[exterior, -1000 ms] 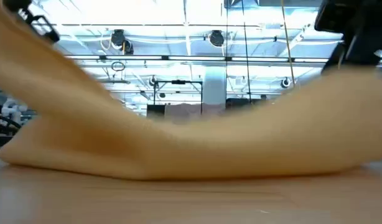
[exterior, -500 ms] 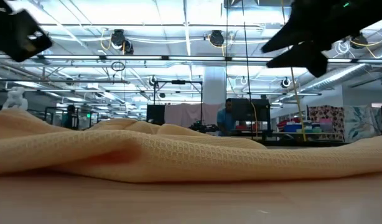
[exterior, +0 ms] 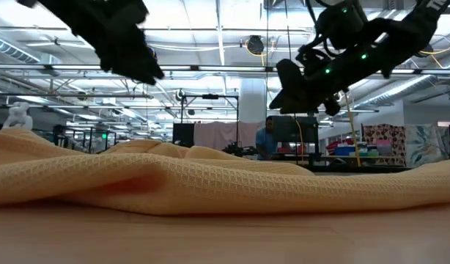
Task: Roll towel
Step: Roll the yellow towel
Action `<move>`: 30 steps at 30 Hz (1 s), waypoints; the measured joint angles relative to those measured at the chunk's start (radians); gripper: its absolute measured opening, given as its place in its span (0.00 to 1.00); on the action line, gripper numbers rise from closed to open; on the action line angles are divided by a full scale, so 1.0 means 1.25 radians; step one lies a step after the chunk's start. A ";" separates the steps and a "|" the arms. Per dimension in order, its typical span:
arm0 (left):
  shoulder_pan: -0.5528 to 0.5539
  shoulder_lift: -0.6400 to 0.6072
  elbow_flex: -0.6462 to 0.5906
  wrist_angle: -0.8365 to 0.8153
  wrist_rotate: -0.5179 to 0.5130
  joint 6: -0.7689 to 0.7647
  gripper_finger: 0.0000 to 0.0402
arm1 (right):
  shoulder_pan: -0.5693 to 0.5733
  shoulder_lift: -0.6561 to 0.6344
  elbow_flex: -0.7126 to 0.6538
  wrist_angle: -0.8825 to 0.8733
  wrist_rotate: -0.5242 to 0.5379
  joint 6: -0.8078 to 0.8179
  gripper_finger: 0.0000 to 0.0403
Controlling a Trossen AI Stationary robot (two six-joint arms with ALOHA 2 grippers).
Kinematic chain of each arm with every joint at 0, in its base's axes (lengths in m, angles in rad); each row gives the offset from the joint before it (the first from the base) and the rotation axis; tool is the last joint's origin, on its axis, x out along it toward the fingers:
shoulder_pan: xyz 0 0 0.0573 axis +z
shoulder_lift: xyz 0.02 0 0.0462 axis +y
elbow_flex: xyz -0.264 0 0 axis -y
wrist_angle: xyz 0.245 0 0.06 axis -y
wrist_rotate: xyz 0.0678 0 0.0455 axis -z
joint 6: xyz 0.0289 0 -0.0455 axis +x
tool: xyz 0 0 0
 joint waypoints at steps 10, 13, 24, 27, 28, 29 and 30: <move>0.239 0.006 0.000 -0.001 0.203 -0.149 0.65 | -0.026 0.034 0.015 0.100 -0.207 0.236 0.43; 0.283 0.006 0.000 -0.013 0.270 -0.201 0.65 | -0.010 0.030 0.045 0.078 -0.298 0.320 0.43; 0.382 0.009 0.120 -0.332 0.375 -0.297 0.57 | 0.062 0.022 0.341 -0.464 -0.453 0.529 0.43; 0.441 0.023 0.120 -0.334 0.486 -0.292 0.56 | 0.083 0.022 0.434 -0.629 -0.430 0.568 0.43; 0.458 0.031 0.119 -0.322 0.510 -0.280 0.56 | 0.089 0.022 0.461 -0.667 -0.413 0.575 0.43; 0.472 0.043 0.119 -0.296 0.528 -0.263 0.56 | 0.095 0.022 0.486 -0.706 -0.400 0.575 0.43; 0.485 0.056 0.120 -0.263 0.538 -0.249 0.56 | 0.098 0.022 0.510 -0.747 -0.395 0.567 0.43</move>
